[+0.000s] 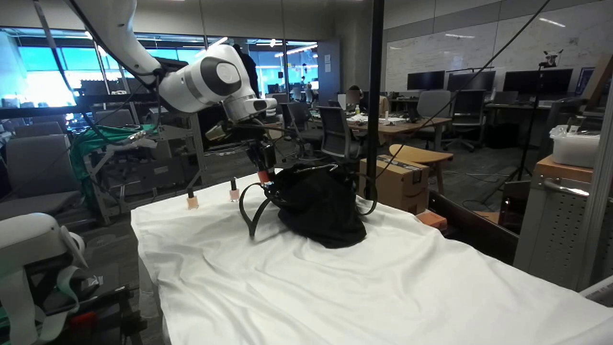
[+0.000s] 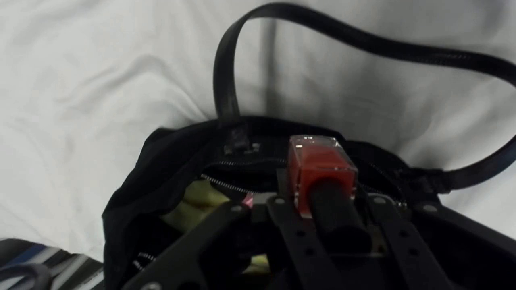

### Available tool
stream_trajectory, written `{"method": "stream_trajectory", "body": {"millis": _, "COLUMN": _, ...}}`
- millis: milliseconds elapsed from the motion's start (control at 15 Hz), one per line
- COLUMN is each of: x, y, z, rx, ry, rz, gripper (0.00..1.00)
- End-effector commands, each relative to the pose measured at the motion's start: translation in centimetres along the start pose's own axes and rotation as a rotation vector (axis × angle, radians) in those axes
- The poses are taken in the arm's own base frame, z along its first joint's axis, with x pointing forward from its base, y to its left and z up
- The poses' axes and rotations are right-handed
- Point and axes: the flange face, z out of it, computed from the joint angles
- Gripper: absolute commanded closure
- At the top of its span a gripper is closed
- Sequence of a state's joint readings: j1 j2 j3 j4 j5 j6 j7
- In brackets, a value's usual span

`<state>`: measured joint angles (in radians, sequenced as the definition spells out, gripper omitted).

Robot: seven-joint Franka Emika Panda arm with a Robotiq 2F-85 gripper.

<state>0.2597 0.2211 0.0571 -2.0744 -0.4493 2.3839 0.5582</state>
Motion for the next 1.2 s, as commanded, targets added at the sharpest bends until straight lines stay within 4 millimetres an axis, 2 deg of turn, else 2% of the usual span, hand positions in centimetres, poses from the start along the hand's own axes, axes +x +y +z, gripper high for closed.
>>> {"method": "stream_trajectory", "body": {"millis": 0, "x": 4.3, "y": 1.4, "z": -0.6, "rx": -0.015, "ry": 0.046, "rz": -0.046, "gripper": 0.84}}
{"method": "stream_trajectory", "body": {"millis": 133, "x": 6.3, "y": 1.8, "z": -0.1, "rx": -0.014, "ry": 0.056, "rz": -0.065, "gripper": 0.84}}
{"method": "stream_trajectory", "body": {"millis": 400, "x": 10.0, "y": 2.6, "z": 2.7, "rx": -0.031, "ry": 0.07, "rz": -0.093, "gripper": 0.84}}
{"method": "stream_trajectory", "body": {"millis": 800, "x": 14.1, "y": 4.3, "z": 6.6, "rx": -0.062, "ry": 0.071, "rz": -0.104, "gripper": 0.82}}
{"method": "stream_trajectory", "body": {"millis": 867, "x": 14.6, "y": 4.6, "z": 7.0, "rx": -0.065, "ry": 0.071, "rz": -0.104, "gripper": 0.34}}
{"method": "stream_trajectory", "body": {"millis": 933, "x": 14.9, "y": 4.8, "z": 7.3, "rx": -0.064, "ry": 0.065, "rz": -0.103, "gripper": 0.34}}
{"method": "stream_trajectory", "body": {"millis": 1133, "x": 15.4, "y": 5.0, "z": 7.9, "rx": -0.071, "ry": 0.056, "rz": -0.11, "gripper": 0.15}}
